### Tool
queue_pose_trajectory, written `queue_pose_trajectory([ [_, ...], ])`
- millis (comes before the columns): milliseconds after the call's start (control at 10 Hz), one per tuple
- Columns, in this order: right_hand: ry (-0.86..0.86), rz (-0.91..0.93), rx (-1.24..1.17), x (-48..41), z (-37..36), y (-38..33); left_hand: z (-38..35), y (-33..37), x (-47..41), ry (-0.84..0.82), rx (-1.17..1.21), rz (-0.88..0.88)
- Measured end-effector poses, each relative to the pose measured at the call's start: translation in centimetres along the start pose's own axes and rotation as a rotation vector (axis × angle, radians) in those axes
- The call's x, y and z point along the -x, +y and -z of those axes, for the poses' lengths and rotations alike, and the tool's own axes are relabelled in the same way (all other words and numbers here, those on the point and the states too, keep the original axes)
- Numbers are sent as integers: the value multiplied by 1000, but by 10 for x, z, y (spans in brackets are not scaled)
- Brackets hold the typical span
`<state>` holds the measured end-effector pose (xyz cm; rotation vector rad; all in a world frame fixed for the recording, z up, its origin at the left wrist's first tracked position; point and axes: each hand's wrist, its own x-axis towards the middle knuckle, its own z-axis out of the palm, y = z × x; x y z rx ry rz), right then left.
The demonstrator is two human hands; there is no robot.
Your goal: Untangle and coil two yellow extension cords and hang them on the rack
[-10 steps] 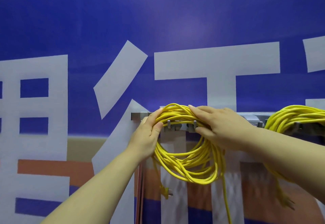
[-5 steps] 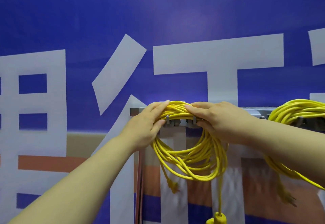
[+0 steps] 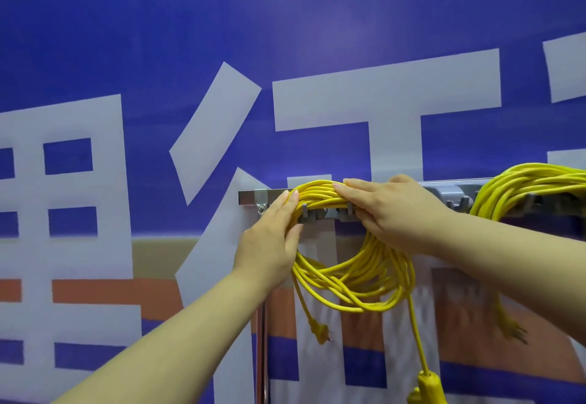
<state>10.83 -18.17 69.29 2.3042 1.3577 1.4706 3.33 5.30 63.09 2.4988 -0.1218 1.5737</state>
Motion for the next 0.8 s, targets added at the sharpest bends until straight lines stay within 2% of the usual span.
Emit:
queue_pose_trajectory([
  [400, -214, -42, -79, -5, 20, 5, 50, 25, -35, -361, -53, 55],
  [600, -217, -101, -152, 4, 22, 7, 53, 33, -36, -349, -39, 34],
  [800, -151, -210, -178, 12, 27, 31, 47, 54, -47, -289, -123, -79],
])
